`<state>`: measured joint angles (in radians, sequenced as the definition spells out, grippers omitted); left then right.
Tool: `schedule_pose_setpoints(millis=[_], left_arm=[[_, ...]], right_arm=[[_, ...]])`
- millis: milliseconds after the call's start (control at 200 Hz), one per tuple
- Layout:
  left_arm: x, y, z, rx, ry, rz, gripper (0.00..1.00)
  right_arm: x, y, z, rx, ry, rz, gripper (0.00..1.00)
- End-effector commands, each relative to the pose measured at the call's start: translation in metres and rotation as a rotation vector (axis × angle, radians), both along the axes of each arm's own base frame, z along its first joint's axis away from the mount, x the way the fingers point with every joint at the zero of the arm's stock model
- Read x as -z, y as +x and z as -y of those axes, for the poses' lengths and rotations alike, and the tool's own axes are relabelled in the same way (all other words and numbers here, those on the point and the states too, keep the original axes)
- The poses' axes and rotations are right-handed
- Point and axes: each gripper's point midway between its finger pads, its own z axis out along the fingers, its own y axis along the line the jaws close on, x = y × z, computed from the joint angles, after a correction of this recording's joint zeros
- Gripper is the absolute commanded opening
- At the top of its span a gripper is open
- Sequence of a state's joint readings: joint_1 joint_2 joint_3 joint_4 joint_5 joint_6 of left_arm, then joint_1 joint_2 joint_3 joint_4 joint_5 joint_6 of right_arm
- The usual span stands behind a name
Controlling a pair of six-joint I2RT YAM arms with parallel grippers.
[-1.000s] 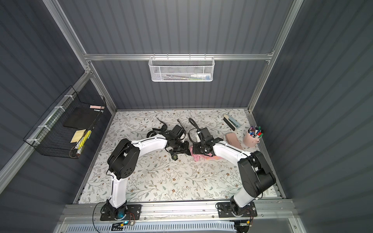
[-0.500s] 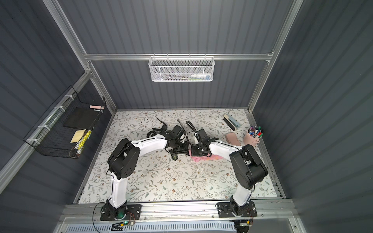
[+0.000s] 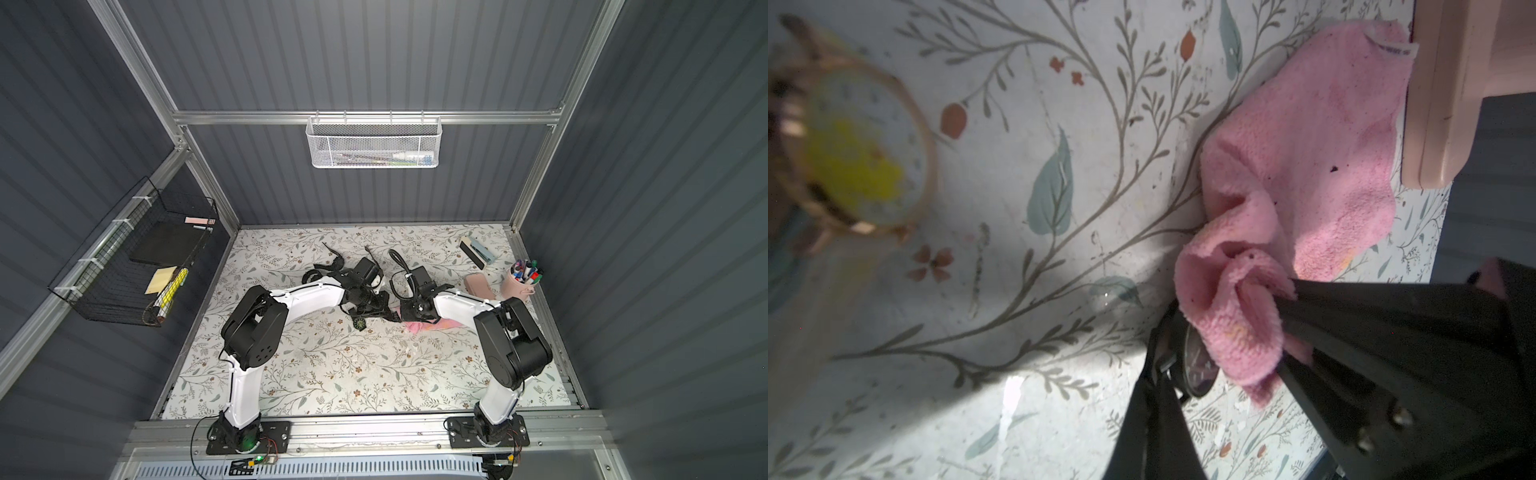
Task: Wipe the watch dial
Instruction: Wipe the dirt from the watch dial.
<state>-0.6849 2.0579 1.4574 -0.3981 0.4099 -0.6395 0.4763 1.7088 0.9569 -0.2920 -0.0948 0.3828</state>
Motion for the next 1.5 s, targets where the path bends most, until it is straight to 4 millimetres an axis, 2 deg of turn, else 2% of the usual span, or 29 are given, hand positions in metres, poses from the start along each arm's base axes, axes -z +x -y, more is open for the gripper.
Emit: schedule_pose_setpoints(millis=[0, 200, 320, 440, 545, 685, 860, 1076, 1231, 1351, 1491], left_arm=[[-0.007, -0.002, 0.006, 0.02, -0.024, 0.009, 0.0], [-0.009, -0.002, 0.007, 0.018, -0.035, 0.016, 0.0], [-0.011, -0.001, 0.008, 0.017, -0.04, 0.02, 0.0], [-0.008, -0.001, 0.008, 0.017, -0.036, 0.018, 0.0], [-0.006, -0.002, 0.01, 0.016, -0.036, 0.016, 0.0], [-0.003, -0.003, 0.011, 0.011, -0.034, 0.015, 0.0], [-0.003, 0.0, 0.01, -0.003, -0.026, 0.021, 0.0], [-0.015, 0.007, 0.011, -0.006, -0.041, 0.079, 0.0], [-0.008, 0.009, 0.001, -0.014, 0.017, 0.105, 0.0], [-0.005, 0.007, -0.001, -0.011, 0.024, 0.115, 0.0], [-0.012, 0.005, 0.004, -0.006, 0.02, 0.153, 0.0]], right_arm=[[0.003, -0.015, 0.027, 0.025, -0.092, -0.044, 0.0], [-0.037, 0.0, 0.035, 0.052, -0.1, 0.059, 0.0], [-0.068, 0.009, 0.022, 0.029, -0.022, 0.133, 0.0], [-0.082, 0.009, 0.002, 0.001, 0.069, 0.161, 0.0], [-0.071, 0.002, -0.014, -0.037, 0.111, 0.132, 0.0], [-0.042, -0.016, -0.028, -0.085, 0.108, 0.043, 0.0], [-0.002, -0.034, -0.012, -0.026, 0.03, -0.075, 0.0], [0.021, -0.043, 0.019, 0.08, -0.049, -0.107, 0.0], [0.023, -0.044, 0.037, 0.16, -0.058, -0.114, 0.0], [0.016, -0.041, 0.046, 0.185, -0.082, -0.102, 0.0], [0.002, -0.039, 0.06, 0.218, -0.103, -0.076, 0.0]])
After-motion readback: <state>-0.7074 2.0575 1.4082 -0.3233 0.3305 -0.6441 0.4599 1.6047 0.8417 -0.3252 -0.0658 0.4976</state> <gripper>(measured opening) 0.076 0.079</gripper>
